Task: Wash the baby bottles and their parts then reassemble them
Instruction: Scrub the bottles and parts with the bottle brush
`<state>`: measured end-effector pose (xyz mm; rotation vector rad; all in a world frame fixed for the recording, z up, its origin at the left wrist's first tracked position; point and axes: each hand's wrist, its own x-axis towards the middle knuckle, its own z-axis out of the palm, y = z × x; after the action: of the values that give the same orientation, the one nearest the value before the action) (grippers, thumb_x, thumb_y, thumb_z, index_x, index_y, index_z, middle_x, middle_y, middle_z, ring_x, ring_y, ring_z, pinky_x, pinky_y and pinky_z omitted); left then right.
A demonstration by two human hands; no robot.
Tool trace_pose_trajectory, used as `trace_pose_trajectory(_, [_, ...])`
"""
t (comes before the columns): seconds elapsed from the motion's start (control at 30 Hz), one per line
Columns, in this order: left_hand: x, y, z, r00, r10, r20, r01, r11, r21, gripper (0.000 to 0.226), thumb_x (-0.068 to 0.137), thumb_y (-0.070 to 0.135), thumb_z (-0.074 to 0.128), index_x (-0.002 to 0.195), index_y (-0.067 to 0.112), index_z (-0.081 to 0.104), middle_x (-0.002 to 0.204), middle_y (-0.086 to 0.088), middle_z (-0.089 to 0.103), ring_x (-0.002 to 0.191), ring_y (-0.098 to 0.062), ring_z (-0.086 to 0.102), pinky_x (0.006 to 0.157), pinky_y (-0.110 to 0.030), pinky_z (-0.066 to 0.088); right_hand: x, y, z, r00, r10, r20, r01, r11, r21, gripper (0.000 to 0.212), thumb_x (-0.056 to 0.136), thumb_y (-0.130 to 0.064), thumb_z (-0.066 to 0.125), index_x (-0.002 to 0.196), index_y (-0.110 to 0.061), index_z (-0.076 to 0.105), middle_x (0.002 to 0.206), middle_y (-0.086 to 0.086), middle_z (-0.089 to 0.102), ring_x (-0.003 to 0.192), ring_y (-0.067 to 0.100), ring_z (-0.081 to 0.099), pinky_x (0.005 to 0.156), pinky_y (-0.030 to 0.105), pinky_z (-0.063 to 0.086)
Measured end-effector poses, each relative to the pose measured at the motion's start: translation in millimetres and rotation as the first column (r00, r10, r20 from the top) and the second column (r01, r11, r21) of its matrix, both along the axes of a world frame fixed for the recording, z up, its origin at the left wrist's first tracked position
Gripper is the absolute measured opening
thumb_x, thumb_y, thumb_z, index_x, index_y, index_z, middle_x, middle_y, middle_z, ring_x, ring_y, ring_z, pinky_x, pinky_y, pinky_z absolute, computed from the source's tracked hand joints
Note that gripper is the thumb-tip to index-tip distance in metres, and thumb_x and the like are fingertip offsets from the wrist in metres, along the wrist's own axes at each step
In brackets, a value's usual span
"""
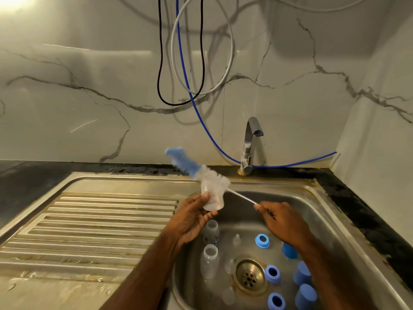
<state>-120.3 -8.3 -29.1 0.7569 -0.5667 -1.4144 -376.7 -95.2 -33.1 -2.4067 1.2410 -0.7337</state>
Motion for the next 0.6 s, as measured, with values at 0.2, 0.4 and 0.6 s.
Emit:
trace_pose_trajectory(0.2, [0.1,-3.8,2.2,0.993,0.071,-0.094,-0.070,0.997,0.016,0.042,0.087,0.018,0.072,0.124,0.000,0.063,0.124,-0.023,0.069,0.117,-0.036,0.067,0.080,-0.038,0.063,-2.6,-1.9,-1.7,0.998,0.066,-0.004,-0.066,0.998,0.015,0.046,0.099,-0.053,0.042,0.068,-0.023,0.056,0.058,0.000,0.055,0.053,0.008,0.049,0.057,0.027,0.045])
trace_pose_trajectory(0.4, [-6.0,1.5,-3.6,0.835,0.032,0.550,-0.008,0.999,-0.045,0.044,0.079,0.030,0.082,0.118,0.015,0.070,0.110,-0.011,0.075,0.101,-0.027,0.073,0.083,-0.043,0.061,-0.3,-0.5,0.7,0.996,-0.079,-0.036,0.075,0.992,-0.102,0.044,0.099,-0.055,0.040,0.070,-0.026,0.054,0.055,-0.002,0.054,0.052,0.010,0.053,0.058,0.034,0.051])
trace_pose_trajectory(0.6, [-0.9,-1.6,-8.8,0.874,0.172,0.454,-0.163,0.985,-0.058,0.040,0.080,0.031,0.078,0.118,0.018,0.071,0.112,-0.007,0.076,0.102,-0.022,0.074,0.079,-0.033,0.060,-6.8,-4.0,-2.2,0.995,-0.076,-0.061,0.071,0.994,-0.081,0.049,0.095,-0.063,0.035,0.071,-0.026,0.055,0.059,0.000,0.057,0.056,0.012,0.056,0.062,0.036,0.054])
